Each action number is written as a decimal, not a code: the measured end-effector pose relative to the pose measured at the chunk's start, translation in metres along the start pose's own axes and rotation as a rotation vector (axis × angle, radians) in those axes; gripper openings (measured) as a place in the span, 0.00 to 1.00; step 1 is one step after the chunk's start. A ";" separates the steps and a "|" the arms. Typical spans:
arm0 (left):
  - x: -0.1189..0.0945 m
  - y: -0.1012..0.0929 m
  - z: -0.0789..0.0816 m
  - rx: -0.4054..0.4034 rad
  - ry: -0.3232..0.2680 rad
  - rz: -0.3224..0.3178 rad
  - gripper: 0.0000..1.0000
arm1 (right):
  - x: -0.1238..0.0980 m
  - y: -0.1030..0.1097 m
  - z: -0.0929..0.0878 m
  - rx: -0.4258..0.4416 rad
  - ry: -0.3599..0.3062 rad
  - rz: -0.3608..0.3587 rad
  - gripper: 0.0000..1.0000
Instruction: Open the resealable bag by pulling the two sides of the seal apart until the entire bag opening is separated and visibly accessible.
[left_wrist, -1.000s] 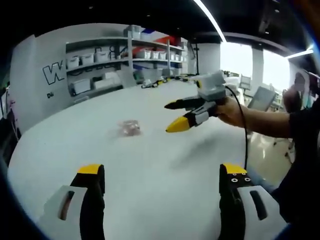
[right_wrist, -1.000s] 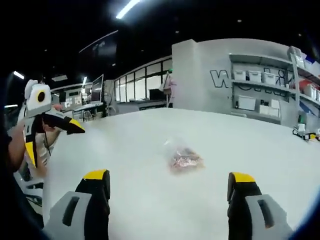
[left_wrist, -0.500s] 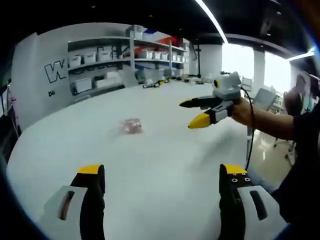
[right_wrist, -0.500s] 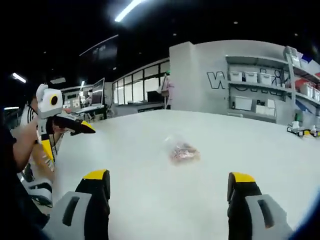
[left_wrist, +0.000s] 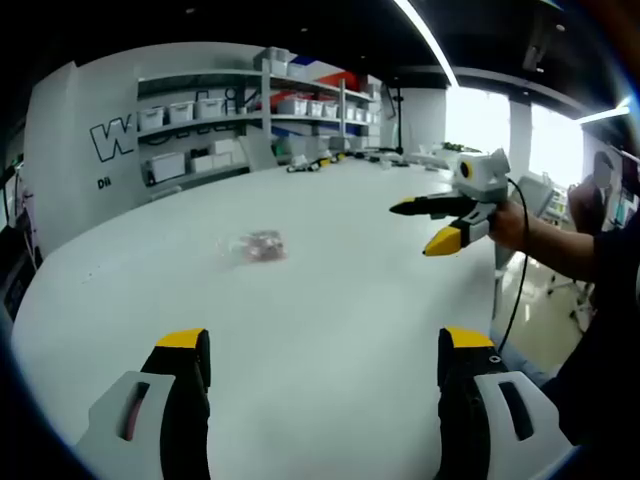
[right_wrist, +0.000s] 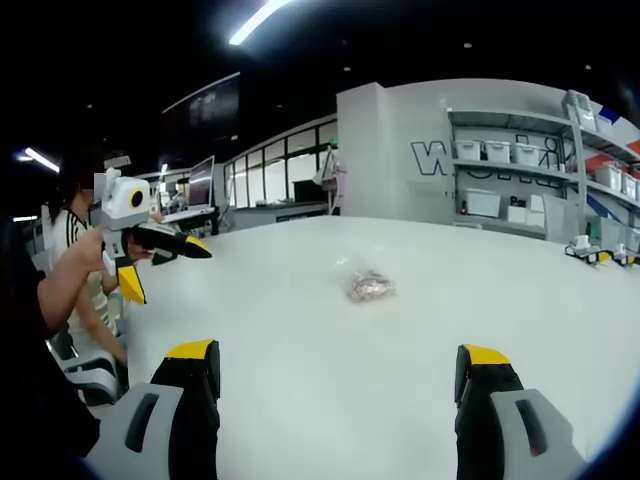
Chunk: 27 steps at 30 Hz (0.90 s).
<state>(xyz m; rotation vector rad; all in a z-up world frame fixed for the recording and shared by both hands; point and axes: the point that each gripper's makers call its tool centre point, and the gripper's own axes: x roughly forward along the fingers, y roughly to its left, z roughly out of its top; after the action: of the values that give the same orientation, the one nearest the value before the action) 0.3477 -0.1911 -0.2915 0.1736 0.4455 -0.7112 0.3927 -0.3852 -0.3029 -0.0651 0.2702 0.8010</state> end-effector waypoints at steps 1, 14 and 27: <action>0.000 0.000 0.000 0.000 0.000 0.000 0.93 | -0.001 0.000 0.000 0.000 0.000 0.001 0.99; -0.006 0.008 -0.001 -0.018 -0.013 0.019 0.93 | -0.020 -0.003 -0.002 0.002 -0.014 -0.026 1.00; -0.005 0.016 -0.004 -0.038 -0.015 0.033 0.93 | -0.021 -0.001 -0.006 0.009 -0.019 -0.021 0.99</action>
<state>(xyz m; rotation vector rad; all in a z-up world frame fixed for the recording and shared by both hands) 0.3537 -0.1747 -0.2922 0.1400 0.4406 -0.6706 0.3776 -0.4017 -0.3031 -0.0517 0.2543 0.7790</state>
